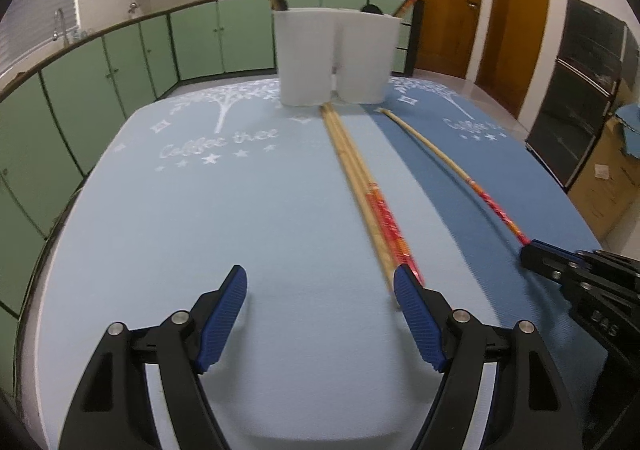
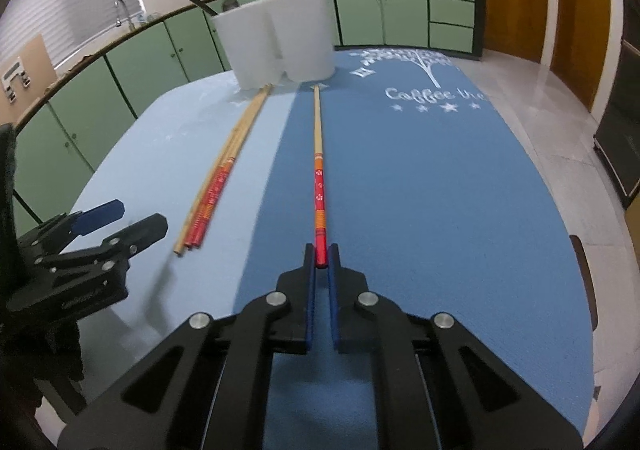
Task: Organize utensils
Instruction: 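Grasp a red chopstick with the right tool while the left tool grasps another chopstick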
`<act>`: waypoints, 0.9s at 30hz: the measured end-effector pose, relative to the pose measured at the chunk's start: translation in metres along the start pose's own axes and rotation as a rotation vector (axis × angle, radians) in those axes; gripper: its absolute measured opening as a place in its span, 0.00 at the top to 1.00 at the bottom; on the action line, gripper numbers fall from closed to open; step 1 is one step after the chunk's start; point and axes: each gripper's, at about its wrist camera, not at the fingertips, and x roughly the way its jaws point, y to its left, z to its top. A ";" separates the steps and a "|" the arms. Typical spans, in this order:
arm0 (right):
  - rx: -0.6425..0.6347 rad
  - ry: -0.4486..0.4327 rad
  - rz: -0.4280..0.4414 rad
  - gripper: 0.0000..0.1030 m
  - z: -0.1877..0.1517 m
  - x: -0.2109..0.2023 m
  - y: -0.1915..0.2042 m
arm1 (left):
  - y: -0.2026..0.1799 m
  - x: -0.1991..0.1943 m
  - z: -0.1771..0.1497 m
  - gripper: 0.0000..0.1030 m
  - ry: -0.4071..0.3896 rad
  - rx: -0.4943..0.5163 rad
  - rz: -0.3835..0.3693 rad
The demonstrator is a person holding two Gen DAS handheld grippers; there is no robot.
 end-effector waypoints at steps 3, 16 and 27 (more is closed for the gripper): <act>0.014 0.007 0.009 0.95 0.000 0.002 -0.003 | -0.006 0.003 -0.003 0.28 0.016 0.011 -0.012; -0.014 0.014 0.017 0.90 -0.002 0.004 -0.001 | 0.018 0.008 -0.006 0.25 0.048 -0.074 0.057; -0.034 0.017 0.021 0.86 -0.001 0.007 0.003 | 0.005 0.013 -0.002 0.34 0.055 -0.041 0.059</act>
